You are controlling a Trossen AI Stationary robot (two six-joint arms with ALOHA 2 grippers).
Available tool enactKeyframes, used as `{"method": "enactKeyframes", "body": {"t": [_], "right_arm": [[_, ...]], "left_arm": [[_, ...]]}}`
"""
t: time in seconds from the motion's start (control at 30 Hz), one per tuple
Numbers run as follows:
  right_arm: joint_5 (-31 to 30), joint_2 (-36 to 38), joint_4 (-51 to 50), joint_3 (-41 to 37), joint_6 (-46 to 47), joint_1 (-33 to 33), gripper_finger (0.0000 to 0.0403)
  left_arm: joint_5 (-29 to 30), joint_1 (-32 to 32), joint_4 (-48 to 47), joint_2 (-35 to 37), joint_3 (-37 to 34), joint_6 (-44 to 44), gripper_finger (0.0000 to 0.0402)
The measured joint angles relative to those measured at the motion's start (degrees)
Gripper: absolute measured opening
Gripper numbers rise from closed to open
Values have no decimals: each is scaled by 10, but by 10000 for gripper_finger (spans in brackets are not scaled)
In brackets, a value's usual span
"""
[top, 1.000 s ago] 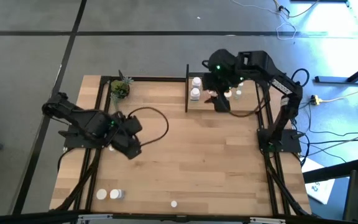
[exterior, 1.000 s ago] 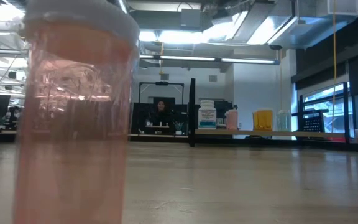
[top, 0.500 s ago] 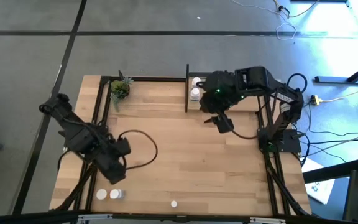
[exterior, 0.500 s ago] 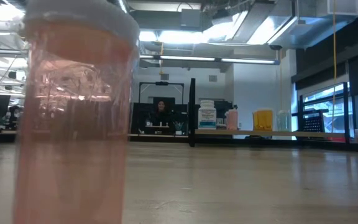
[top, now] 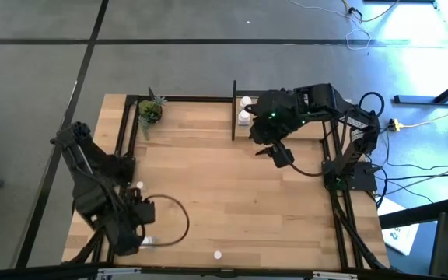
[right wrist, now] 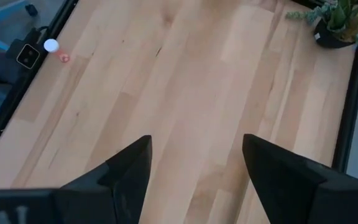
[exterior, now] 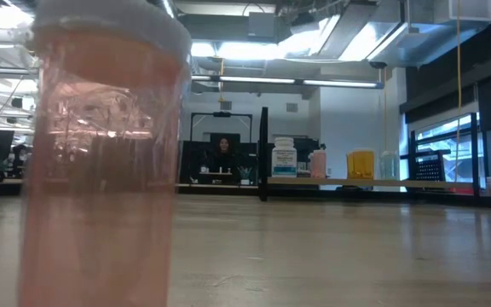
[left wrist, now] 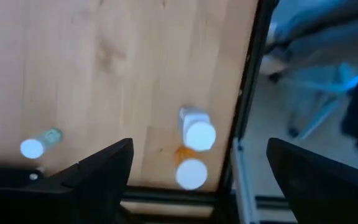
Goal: Pick and place medicine bottles onto shelf by color
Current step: Put the pink pill bottle on the shelf aligned with the other pink pill bottles
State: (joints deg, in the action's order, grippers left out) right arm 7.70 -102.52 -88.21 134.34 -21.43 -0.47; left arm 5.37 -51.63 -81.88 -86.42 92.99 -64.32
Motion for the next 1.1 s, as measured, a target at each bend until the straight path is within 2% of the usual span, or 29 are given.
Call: {"method": "enactKeyframes", "body": {"t": [0.07,0.13,0.23,0.53,0.77,1.1], "right_arm": [[4,0,-3,0,-2,0,253],[24,0,-3,0,-3,0,253],[43,0,-3,0,-3,0,253],[79,0,-5,0,1,0,253],[41,0,-1,0,33,0,253],[40,0,1,0,65,0,253]], "left_arm": [[0,-9,-9,-16,0,-2,363],[6,-14,-30,-30,0,-42,363],[39,-26,-22,-45,0,-85,363],[44,-70,-3,-80,0,-90,363],[85,-82,-20,-79,0,-132,363],[106,-88,-79,-72,-5,-188,363]]}}
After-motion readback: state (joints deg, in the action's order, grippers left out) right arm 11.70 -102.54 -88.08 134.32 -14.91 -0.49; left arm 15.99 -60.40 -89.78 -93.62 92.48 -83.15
